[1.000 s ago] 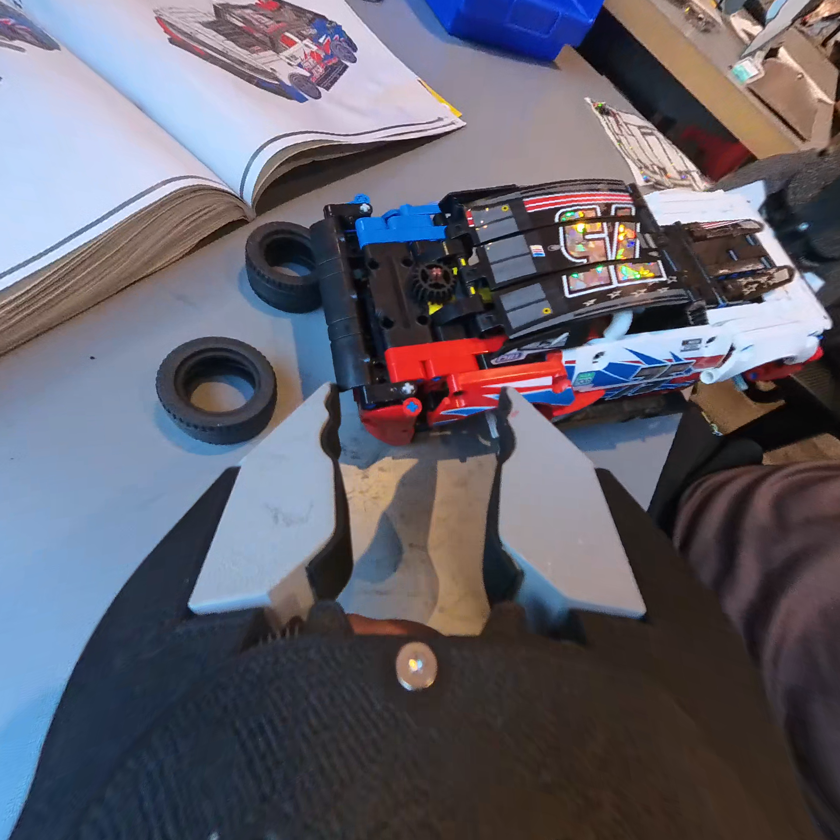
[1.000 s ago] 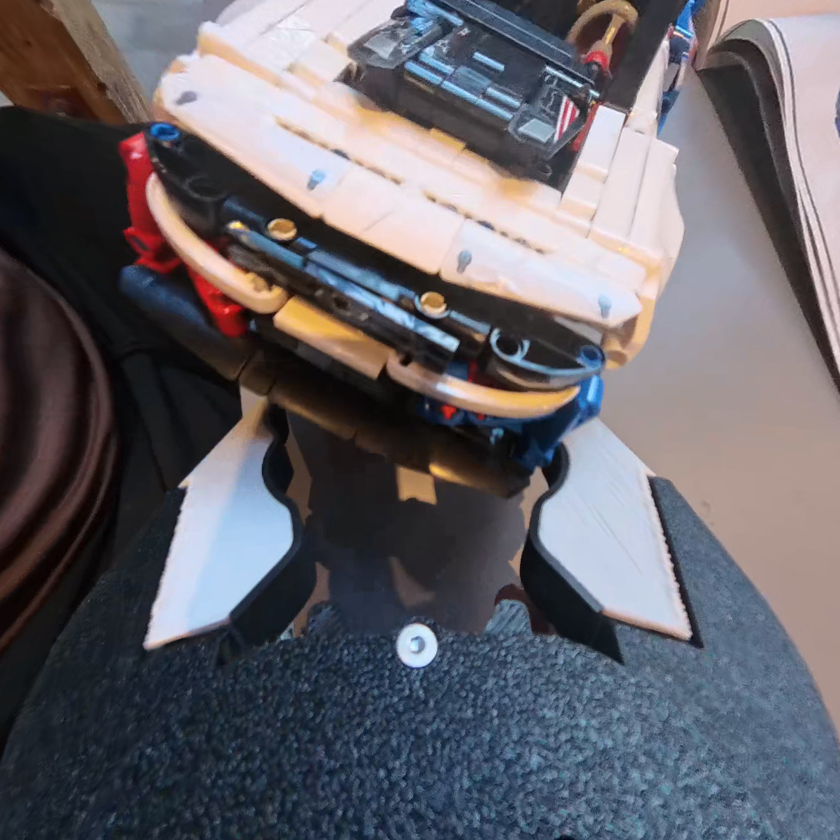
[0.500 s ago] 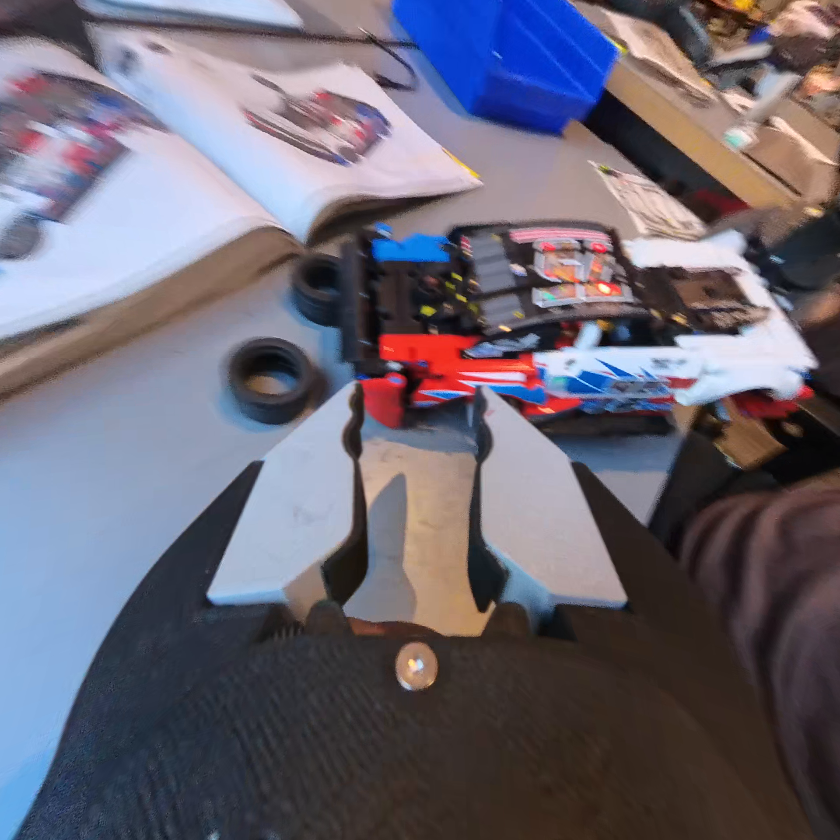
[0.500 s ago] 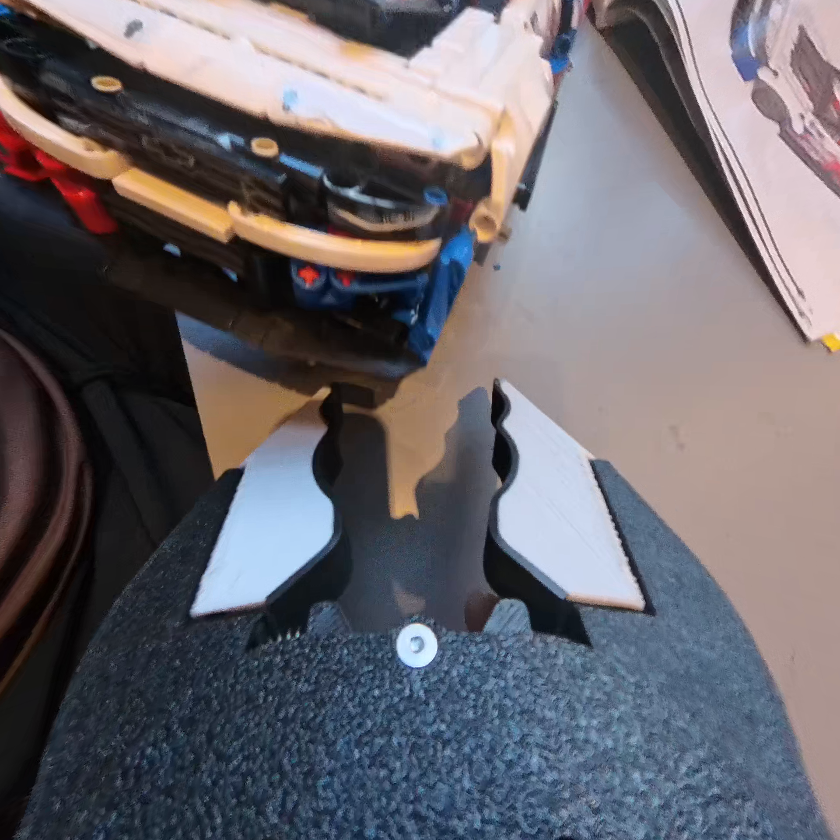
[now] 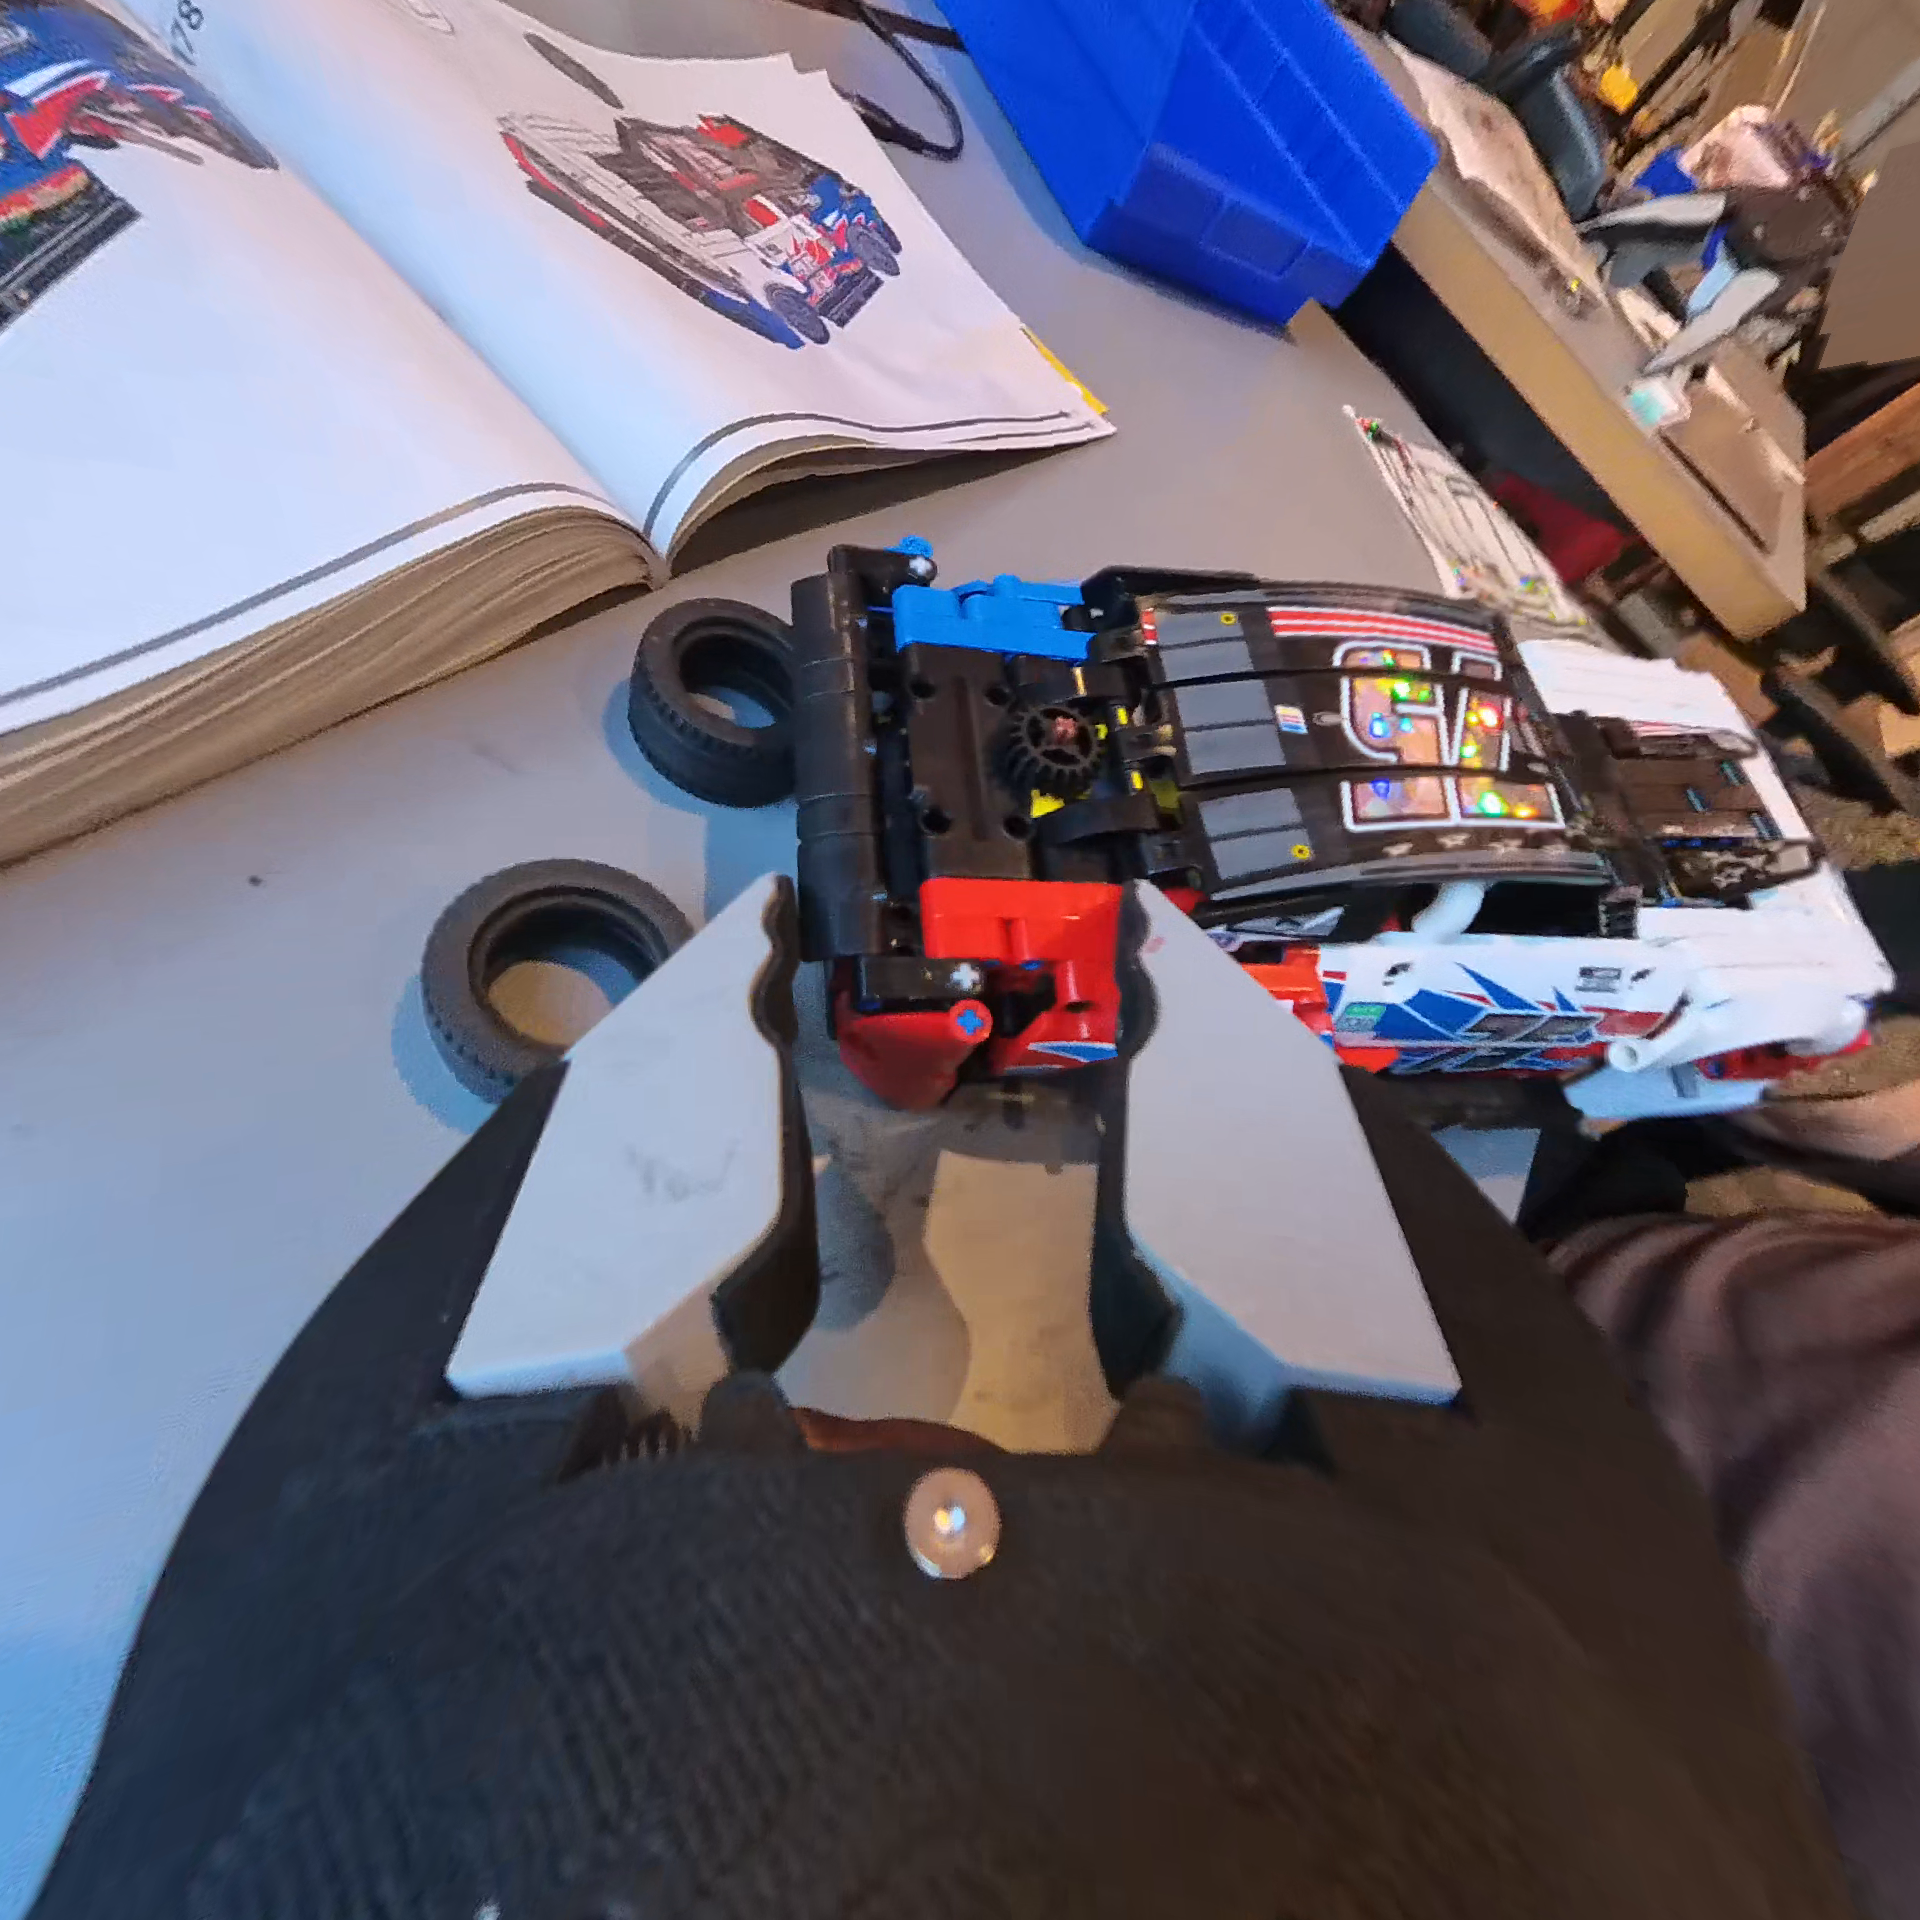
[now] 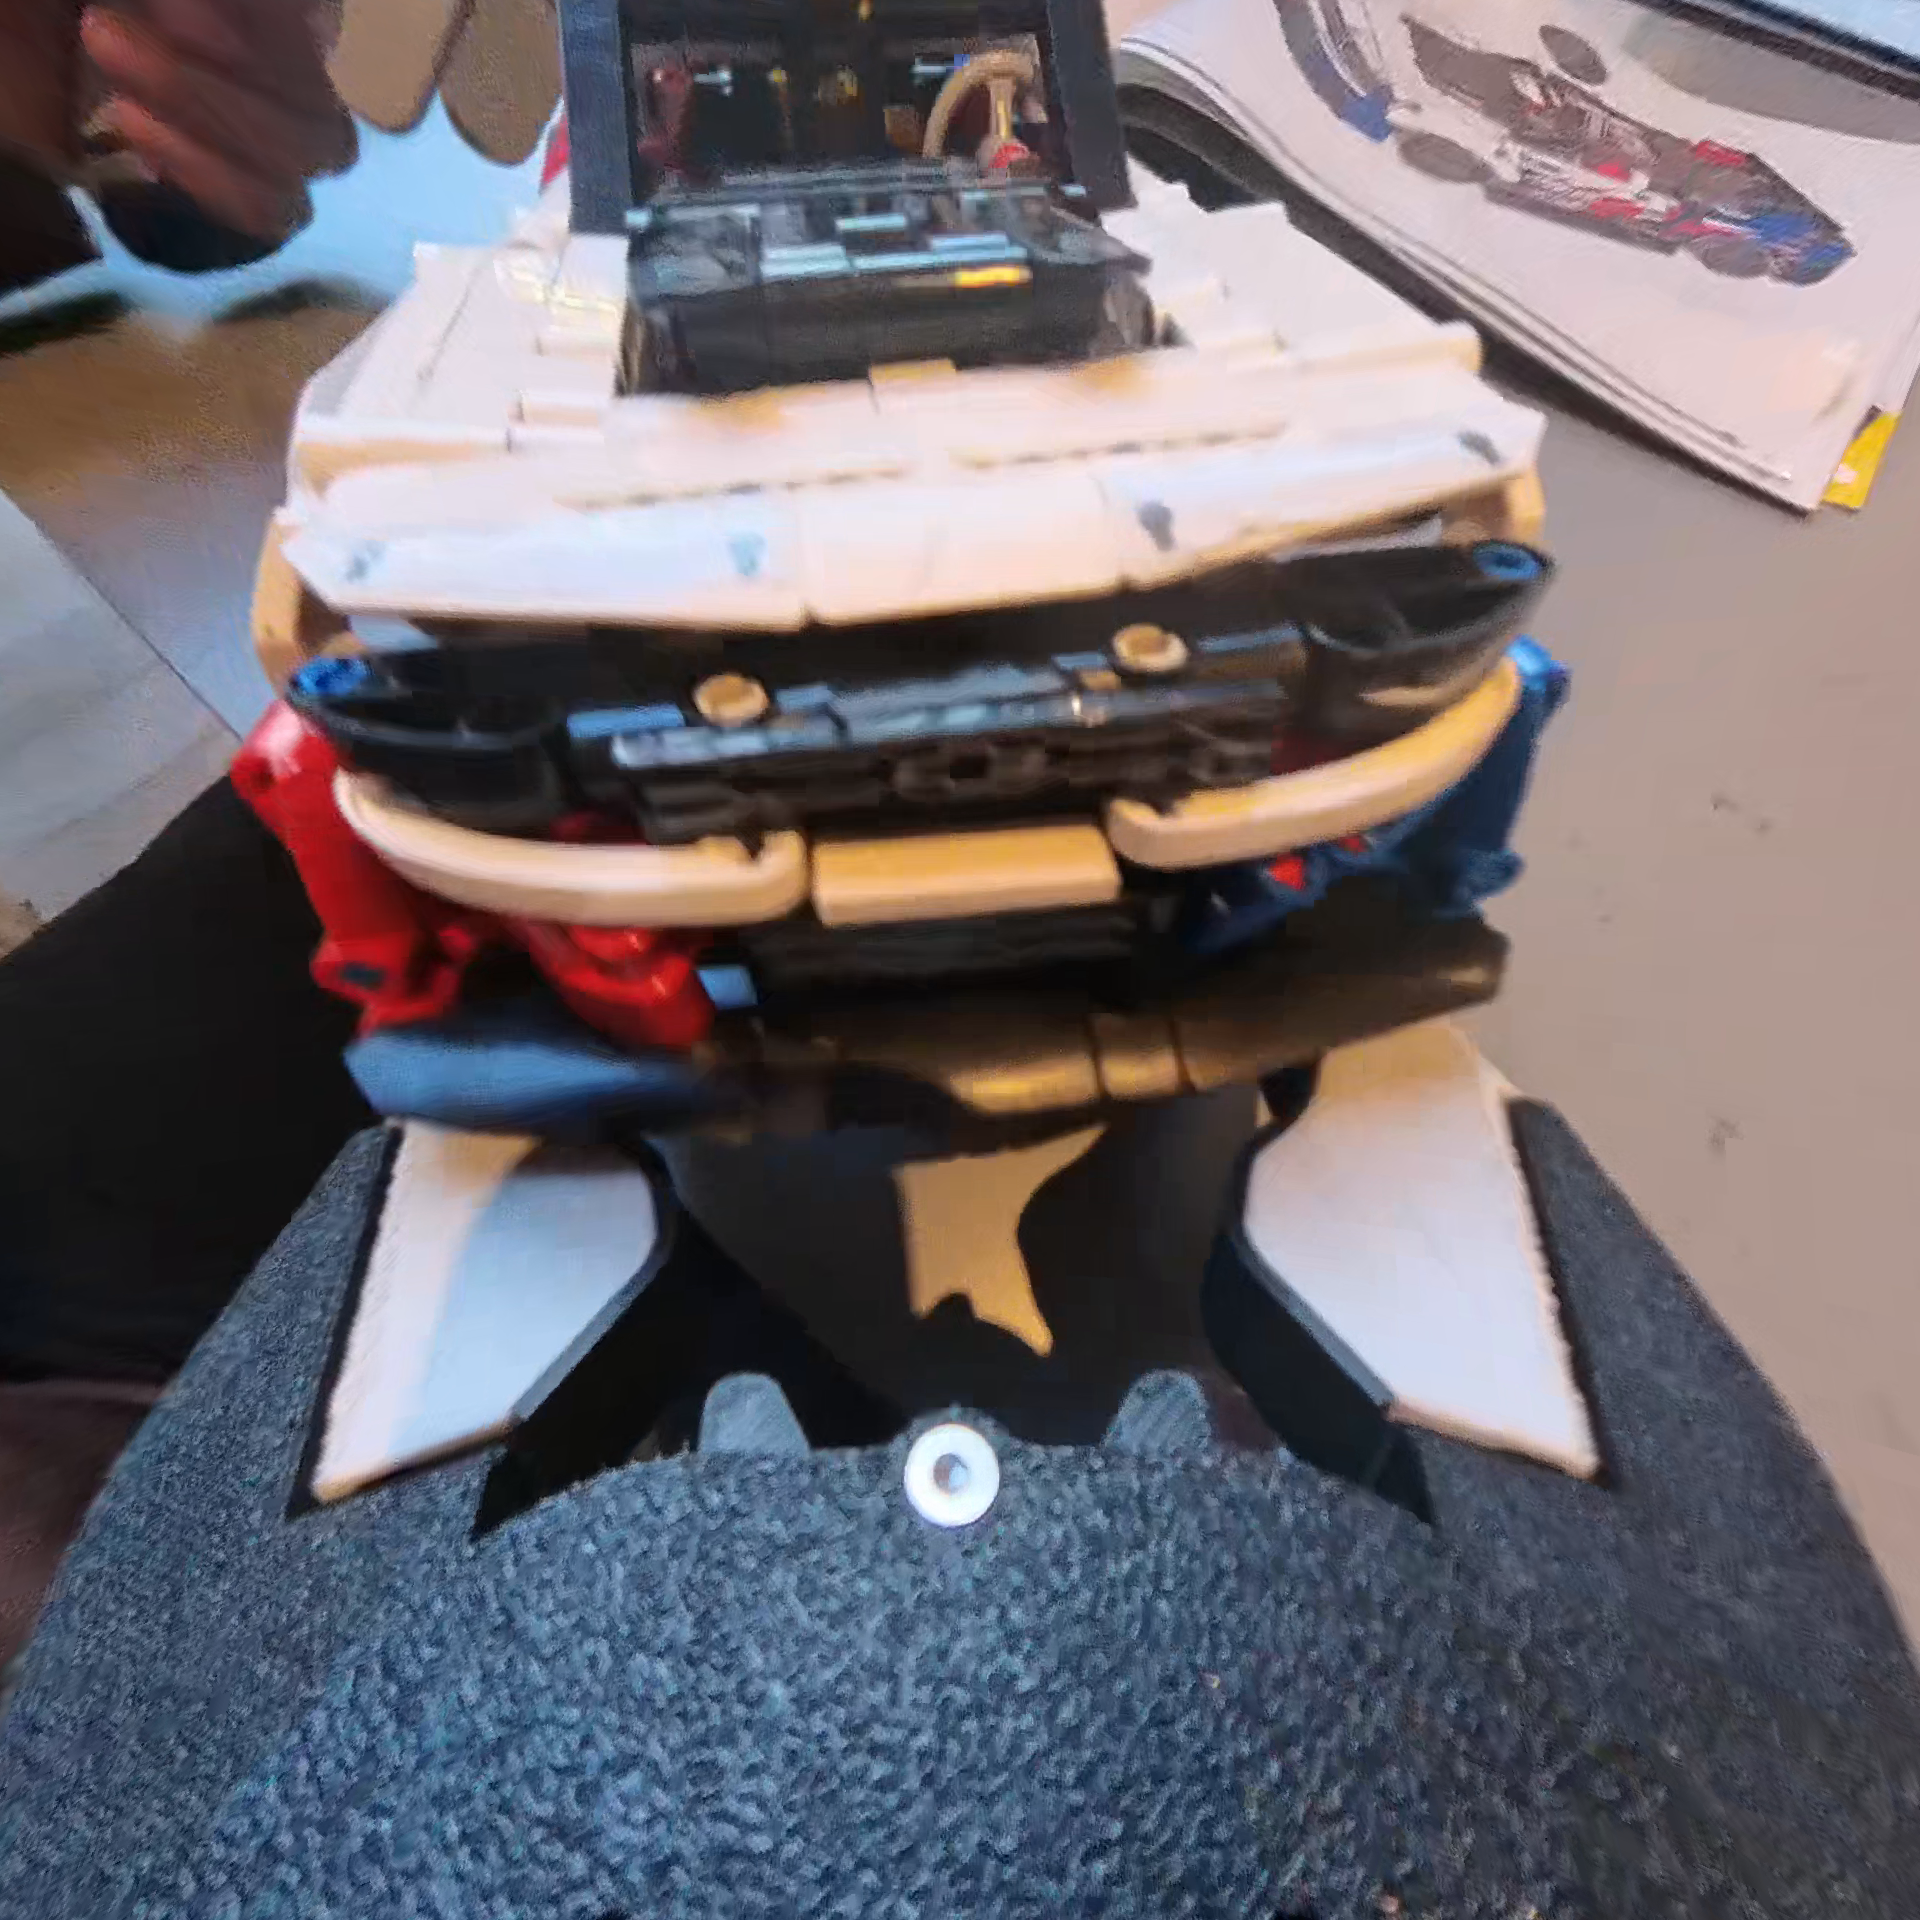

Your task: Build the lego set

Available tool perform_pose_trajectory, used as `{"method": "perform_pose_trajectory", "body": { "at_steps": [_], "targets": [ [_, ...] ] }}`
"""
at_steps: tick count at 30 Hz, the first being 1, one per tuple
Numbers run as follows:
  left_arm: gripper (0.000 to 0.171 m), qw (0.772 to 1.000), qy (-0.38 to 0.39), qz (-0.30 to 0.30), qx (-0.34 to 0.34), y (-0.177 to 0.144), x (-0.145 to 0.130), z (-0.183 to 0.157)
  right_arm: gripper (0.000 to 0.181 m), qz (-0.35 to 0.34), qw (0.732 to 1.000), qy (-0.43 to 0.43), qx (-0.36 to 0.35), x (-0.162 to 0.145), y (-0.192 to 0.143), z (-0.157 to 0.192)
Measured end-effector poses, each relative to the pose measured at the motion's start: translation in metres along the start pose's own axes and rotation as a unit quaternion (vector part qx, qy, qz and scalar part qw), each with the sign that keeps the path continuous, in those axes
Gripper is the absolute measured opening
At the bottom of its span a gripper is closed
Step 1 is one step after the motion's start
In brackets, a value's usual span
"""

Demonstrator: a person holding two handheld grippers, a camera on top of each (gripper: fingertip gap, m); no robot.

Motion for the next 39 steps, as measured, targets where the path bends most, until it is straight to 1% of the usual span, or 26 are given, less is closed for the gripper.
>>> {"method": "perform_pose_trajectory", "body": {
  "at_steps": [3,5,7,9,10,11,14,16,18,19,20,21,22,24,25,28,29,30,31,33,34,35,36,37,39],
  "targets": [
    [0.058,0.999,-0.018,-0.028,0.016,-0.002,-0.007,-0.005,0.102,0.001,1.0,-0.002,-0.019,0.004,0.005,-0.002],
    [0.058,0.998,-0.036,-0.041,0.02,-0.004,-0.012,-0.009,0.09,0.014,1.0,-0.017,-0.003,0.003,0.003,-0.007],
    [0.056,0.997,-0.053,-0.049,0.022,-0.005,-0.018,-0.013,0.09,0.027,0.999,-0.03,0.013,0.002,0.0,-0.016],
    [0.056,0.996,-0.065,-0.056,0.031,-0.007,-0.021,-0.017,0.089,0.05,0.996,-0.037,0.062,0.002,-0.001,-0.026],
    [0.057,0.995,-0.066,-0.059,0.038,-0.007,-0.022,-0.019,0.093,0.063,0.993,-0.044,0.09,0.001,-0.002,-0.03],
    [0.058,0.996,-0.062,-0.058,0.041,-0.008,-0.024,-0.021,0.09,0.08,0.987,-0.07,0.118,0.0,-0.002,-0.034],
    [0.057,0.997,-0.053,-0.051,0.036,-0.008,-0.027,-0.028,0.091,0.115,0.977,-0.098,0.15,0.0,-0.004,-0.053],
    [0.058,0.997,-0.045,-0.051,0.047,-0.008,-0.029,-0.031,0.091,0.113,0.966,-0.13,0.192,0.0,-0.001,-0.061],
    [0.058,0.997,-0.043,-0.048,0.045,-0.008,-0.03,-0.032,0.093,0.115,0.958,-0.123,0.232,-0.001,0.002,-0.068],
    [0.058,0.997,-0.045,-0.046,0.04,-0.009,-0.03,-0.032,0.091,0.111,0.959,-0.114,0.234,0.0,0.004,-0.07],
    [0.058,0.997,-0.047,-0.043,0.034,-0.01,-0.03,-0.032,0.103,0.109,0.963,-0.106,0.223,0.001,0.007,-0.072],
    [0.057,0.998,-0.049,-0.04,0.029,-0.011,-0.03,-0.032,0.098,0.108,0.966,-0.101,0.214,0.0,0.007,-0.072],
    [0.056,0.998,-0.05,-0.04,0.025,-0.013,-0.029,-0.031,0.097,0.108,0.967,-0.105,0.204,-0.001,0.006,-0.073],
    [0.053,0.998,-0.048,-0.044,0.025,-0.018,-0.026,-0.028,0.1,0.111,0.969,-0.13,0.177,-0.009,-0.001,-0.077],
    [0.056,0.997,-0.046,-0.045,0.031,-0.02,-0.024,-0.025,0.1,0.111,0.971,-0.13,0.169,-0.013,-0.007,-0.08],
    [0.06,0.997,-0.039,-0.052,0.039,-0.023,-0.016,-0.017,0.103,0.116,0.974,-0.1,0.165,-0.023,-0.024,-0.09],
    [0.063,0.997,-0.038,-0.054,0.037,-0.023,-0.013,-0.015,0.105,0.106,0.977,-0.078,0.169,-0.022,-0.029,-0.088],
    [0.068,0.997,-0.037,-0.055,0.038,-0.023,-0.01,-0.014,0.113,0.094,0.978,-0.059,0.179,-0.02,-0.033,-0.082],
    [0.069,0.997,-0.035,-0.054,0.035,-0.022,-0.008,-0.014,0.119,0.084,0.979,-0.048,0.181,-0.016,-0.036,-0.076],
    [0.072,0.998,-0.031,-0.044,0.024,-0.016,-0.007,-0.014,0.126,0.057,0.987,-0.032,0.15,-0.006,-0.037,-0.067],
    [0.072,0.999,-0.033,-0.027,0.018,-0.011,-0.009,-0.015,0.128,0.044,0.989,-0.028,0.136,-0.001,-0.036,-0.063],
    [0.071,0.999,-0.036,-0.009,0.01,-0.006,-0.012,-0.016,0.127,0.031,0.992,-0.023,0.121,0.003,-0.034,-0.062],
    [0.065,0.999,-0.035,0.005,-0.002,-0.001,-0.015,-0.02,0.127,0.016,0.993,-0.02,0.119,0.008,-0.031,-0.061],
    [0.071,0.999,-0.033,0.008,-0.003,0.002,-0.017,-0.022,0.128,0.005,0.992,-0.021,0.125,0.01,-0.031,-0.058],
    [0.071,0.999,-0.034,0.007,0.005,0.002,-0.017,-0.024,0.12,0.008,0.993,-0.043,0.112,0.01,-0.027,-0.065]
  ]
}}
Point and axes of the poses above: each gripper's, where its closed fingertips meet, y out along the fingers, x out of its top, z = x × y across the jaws, the point moved 7 cm from there along -y, back along the fingers, and after that the axes turned 2 degrees about z, right-handed, at the moved point
